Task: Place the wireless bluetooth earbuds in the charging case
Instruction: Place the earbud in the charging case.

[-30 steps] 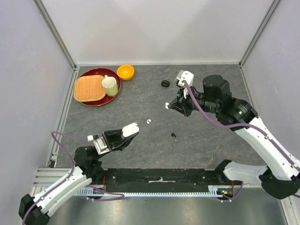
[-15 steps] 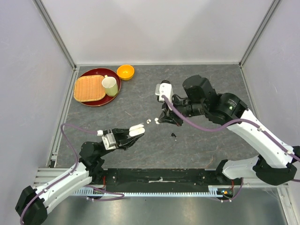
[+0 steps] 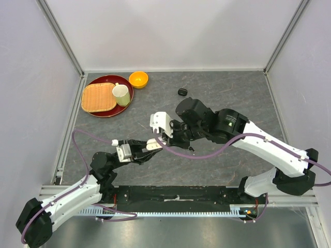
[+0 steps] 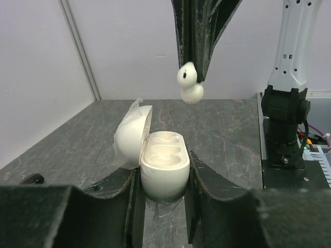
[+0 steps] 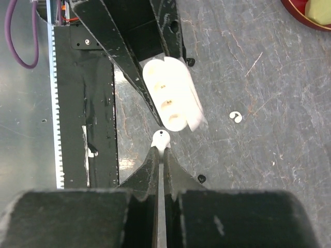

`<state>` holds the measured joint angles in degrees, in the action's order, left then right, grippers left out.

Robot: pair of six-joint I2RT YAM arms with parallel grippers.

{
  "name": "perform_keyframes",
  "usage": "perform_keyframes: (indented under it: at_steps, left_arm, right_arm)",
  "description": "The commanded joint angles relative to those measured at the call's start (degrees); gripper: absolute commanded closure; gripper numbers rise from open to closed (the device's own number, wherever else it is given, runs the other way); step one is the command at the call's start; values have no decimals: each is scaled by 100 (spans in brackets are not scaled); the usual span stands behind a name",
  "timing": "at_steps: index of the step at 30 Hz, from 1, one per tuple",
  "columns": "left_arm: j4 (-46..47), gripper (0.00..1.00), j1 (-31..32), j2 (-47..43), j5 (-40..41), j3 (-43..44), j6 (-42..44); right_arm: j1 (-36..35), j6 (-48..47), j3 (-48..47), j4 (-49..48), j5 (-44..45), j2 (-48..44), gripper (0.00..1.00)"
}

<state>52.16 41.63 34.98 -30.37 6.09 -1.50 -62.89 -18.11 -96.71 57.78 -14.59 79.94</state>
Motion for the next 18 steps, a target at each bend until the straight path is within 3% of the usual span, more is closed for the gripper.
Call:
perform_keyframes:
  at_steps: [1, 18]
  left_arm:
    - [295, 98, 12, 158, -311, 296, -202]
    - [224, 98, 21, 624, -953, 551, -351]
  right_arm:
    - [-267, -307, -173, -144, 413, 109, 100]
    - [-716, -588, -349, -144, 1054, 557, 100]
